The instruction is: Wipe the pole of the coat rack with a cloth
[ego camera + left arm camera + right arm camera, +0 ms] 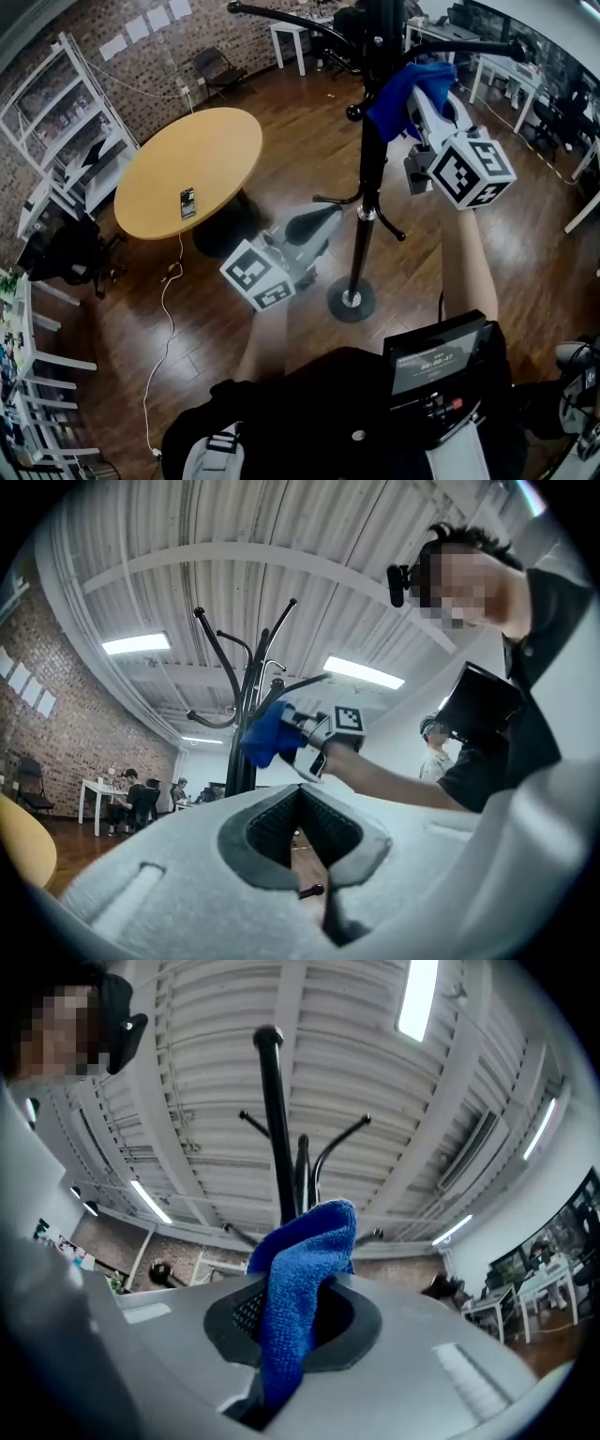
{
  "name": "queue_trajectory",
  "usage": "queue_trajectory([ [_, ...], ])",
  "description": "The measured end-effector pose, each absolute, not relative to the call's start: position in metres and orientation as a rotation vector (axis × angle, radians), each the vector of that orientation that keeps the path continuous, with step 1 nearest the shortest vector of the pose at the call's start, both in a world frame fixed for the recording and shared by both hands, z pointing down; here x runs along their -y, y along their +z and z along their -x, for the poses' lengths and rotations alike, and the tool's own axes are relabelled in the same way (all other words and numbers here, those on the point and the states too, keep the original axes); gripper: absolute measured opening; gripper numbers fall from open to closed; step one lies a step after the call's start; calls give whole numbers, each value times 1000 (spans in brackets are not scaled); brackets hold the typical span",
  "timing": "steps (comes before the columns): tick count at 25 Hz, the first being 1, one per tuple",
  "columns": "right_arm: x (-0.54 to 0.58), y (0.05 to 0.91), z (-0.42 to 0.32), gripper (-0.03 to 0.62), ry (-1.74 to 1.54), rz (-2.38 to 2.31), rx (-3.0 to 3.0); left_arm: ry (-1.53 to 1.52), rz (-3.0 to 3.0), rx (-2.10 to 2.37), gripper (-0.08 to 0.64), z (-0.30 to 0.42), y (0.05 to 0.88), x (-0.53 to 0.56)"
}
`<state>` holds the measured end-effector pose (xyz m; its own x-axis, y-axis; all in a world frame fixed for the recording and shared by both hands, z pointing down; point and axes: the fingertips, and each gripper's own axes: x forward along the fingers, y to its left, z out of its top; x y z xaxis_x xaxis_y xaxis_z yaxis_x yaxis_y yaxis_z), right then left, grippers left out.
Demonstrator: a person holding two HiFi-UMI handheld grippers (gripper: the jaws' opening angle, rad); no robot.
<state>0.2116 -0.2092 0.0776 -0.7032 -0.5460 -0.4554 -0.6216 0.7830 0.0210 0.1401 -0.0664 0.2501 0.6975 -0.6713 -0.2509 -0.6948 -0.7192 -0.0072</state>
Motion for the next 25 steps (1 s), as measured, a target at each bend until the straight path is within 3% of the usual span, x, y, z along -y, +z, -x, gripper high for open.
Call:
queue_trajectory([
  [10, 215, 249, -172, 21, 69, 894, -2965, 359, 2817, -1142, 2, -137, 255, 68],
  [16, 226, 356, -198, 21, -344, 1043, -3308, 346, 2836, -1116, 2, -142, 256, 66],
  [19, 205, 410, -208, 21, -625, 879, -3517, 342, 2847, -1084, 2, -147, 256, 68],
  [25, 167, 408, -238, 21, -768, 722, -3483, 330, 2867, -1049, 2, -160, 255, 69],
])
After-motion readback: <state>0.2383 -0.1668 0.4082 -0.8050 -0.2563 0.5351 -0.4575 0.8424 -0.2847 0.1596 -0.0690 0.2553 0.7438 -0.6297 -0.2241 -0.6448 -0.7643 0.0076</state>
